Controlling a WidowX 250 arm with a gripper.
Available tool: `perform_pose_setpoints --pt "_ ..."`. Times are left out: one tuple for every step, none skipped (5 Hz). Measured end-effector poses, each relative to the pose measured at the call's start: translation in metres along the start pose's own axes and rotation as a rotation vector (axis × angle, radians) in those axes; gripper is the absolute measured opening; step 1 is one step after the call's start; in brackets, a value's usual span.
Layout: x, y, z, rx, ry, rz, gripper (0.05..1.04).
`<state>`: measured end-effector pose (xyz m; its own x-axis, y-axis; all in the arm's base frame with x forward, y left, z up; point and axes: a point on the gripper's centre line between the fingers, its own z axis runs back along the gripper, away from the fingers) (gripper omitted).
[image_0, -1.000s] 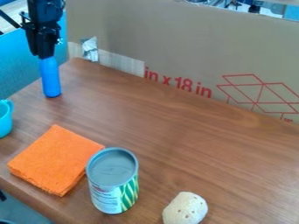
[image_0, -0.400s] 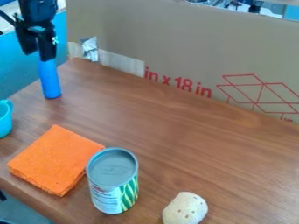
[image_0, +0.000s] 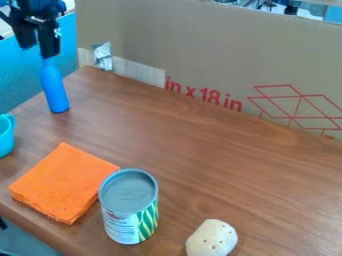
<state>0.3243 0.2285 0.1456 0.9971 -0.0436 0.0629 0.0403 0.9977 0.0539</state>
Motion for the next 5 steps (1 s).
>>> perform_pose_setpoints --pt "0.009 -0.043 0.020 -0.077 0.018 -0.092 1.005" --pt "0.012 -0.093 0.045 -0.085 0.015 -0.195 1.005" --pt "-0.009 -0.144 0.053 -0.102 0.032 -0.275 1.005" --pt "-0.023 -0.178 0.049 -0.046 0.056 -0.316 1.005" --pt "-0.022 -0.180 0.050 -0.042 0.052 -0.317 1.005"
